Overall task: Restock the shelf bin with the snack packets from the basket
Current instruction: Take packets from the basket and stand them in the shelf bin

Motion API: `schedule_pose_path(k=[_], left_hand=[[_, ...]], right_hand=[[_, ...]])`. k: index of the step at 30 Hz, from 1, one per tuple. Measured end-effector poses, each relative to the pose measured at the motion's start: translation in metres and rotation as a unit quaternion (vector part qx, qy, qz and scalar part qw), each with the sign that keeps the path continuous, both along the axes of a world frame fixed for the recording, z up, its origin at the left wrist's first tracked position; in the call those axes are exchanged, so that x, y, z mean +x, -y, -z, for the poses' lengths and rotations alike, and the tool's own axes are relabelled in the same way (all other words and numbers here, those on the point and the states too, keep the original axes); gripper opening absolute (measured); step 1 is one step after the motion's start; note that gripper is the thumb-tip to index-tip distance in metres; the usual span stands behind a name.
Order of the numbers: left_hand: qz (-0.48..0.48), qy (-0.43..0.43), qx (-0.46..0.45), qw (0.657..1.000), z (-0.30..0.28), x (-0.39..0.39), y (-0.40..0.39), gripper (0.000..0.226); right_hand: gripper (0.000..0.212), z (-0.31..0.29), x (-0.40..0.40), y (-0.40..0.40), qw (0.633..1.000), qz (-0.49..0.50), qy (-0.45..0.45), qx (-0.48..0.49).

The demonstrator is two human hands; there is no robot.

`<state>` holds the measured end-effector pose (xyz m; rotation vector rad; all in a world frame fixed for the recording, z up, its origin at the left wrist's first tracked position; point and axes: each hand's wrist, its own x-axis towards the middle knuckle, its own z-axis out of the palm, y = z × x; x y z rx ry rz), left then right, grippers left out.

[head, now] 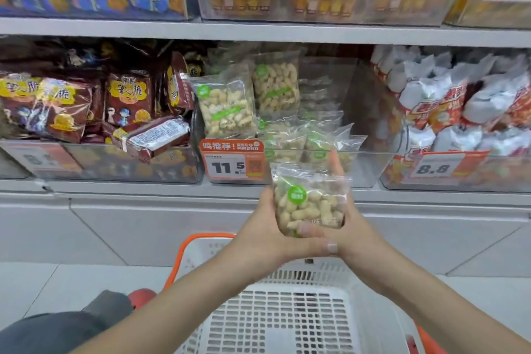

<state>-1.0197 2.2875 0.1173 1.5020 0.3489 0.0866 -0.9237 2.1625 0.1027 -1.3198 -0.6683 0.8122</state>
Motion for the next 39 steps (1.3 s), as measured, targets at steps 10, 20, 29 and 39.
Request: schedule_pose_path(k=[10,20,29,39], left_hand=[[0.012,0.027,0.030,0.999,0.002,0.000,0.009,0.077],[-0.054,0.003,0.240,0.969,0.001,0.021,-0.024,0.089],[-0.147,-0.024,0.350,0.925,-0.005,0.033,-0.072,0.059],[-0.126,-0.047,0.348,0.928,-0.012,0.035,-0.076,0.060]], right_hand=[[0.088,0.000,-0.002,0.011,0.998,-0.040,-0.026,-0.051],[0.092,-0.042,0.034,-0.002,0.982,0.136,0.131,-0.029],[0.082,-0.087,0.109,-0.091,0.937,0.183,0.295,-0.037],[0.112,-0.077,0.133,-0.131,0.935,0.099,0.298,-0.167]])
